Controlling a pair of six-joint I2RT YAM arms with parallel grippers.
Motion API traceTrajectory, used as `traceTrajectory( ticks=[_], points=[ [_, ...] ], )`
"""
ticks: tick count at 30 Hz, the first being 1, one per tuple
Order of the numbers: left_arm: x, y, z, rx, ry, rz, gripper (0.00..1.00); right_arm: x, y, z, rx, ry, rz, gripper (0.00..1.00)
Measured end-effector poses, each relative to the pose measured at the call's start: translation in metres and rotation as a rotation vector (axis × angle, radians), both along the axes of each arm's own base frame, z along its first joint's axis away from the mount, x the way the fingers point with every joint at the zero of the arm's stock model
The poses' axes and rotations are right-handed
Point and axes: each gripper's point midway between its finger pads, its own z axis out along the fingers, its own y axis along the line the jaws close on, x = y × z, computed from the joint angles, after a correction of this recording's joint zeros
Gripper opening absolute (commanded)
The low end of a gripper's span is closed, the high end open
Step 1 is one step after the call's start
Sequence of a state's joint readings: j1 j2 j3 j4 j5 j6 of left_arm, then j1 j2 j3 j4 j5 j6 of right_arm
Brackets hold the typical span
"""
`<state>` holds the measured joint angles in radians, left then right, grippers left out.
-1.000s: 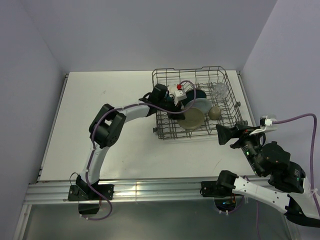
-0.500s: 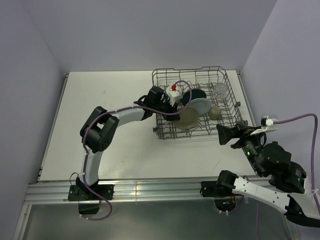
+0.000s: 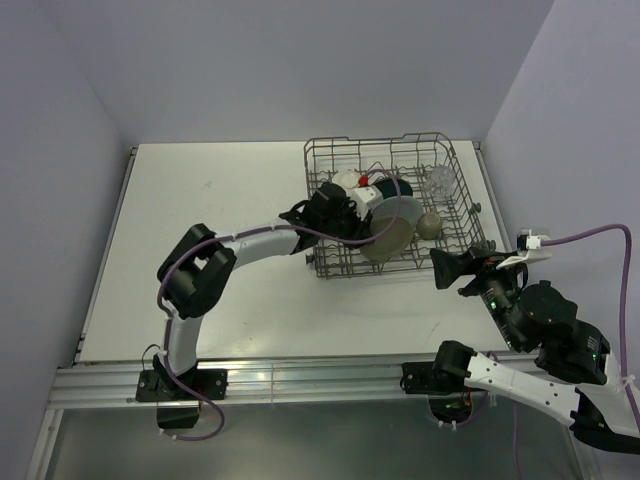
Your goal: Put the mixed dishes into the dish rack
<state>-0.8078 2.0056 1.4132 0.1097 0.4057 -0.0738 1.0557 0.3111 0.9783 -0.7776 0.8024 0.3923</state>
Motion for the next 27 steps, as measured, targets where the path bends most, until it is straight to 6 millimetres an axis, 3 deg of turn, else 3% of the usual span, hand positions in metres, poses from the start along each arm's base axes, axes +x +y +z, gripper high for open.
traceTrajectory(
  ticks=[4, 8, 22, 27],
  points=[
    [-0.016, -0.015, -0.001, 0.016, -0.019, -0.008, 0.0, 0.0, 0.0, 0.0, 0.0, 0.0, 0.0, 1.0],
    [-0.02, -0.02, -0.001, 0.028, -0.038, 0.007, 0.0, 0.0, -0.001, 0.001, 0.002, -0.001, -0.001, 1.0],
    [0.002, -0.025, 0.02, 0.022, -0.102, 0.088, 0.0, 0.0, -0.001, 0.002, 0.003, -0.002, -0.001, 1.0],
    [0.005, -0.029, 0.018, 0.027, -0.109, 0.101, 0.0, 0.0, -0.001, 0.002, 0.002, -0.002, -0.001, 1.0]
  ],
)
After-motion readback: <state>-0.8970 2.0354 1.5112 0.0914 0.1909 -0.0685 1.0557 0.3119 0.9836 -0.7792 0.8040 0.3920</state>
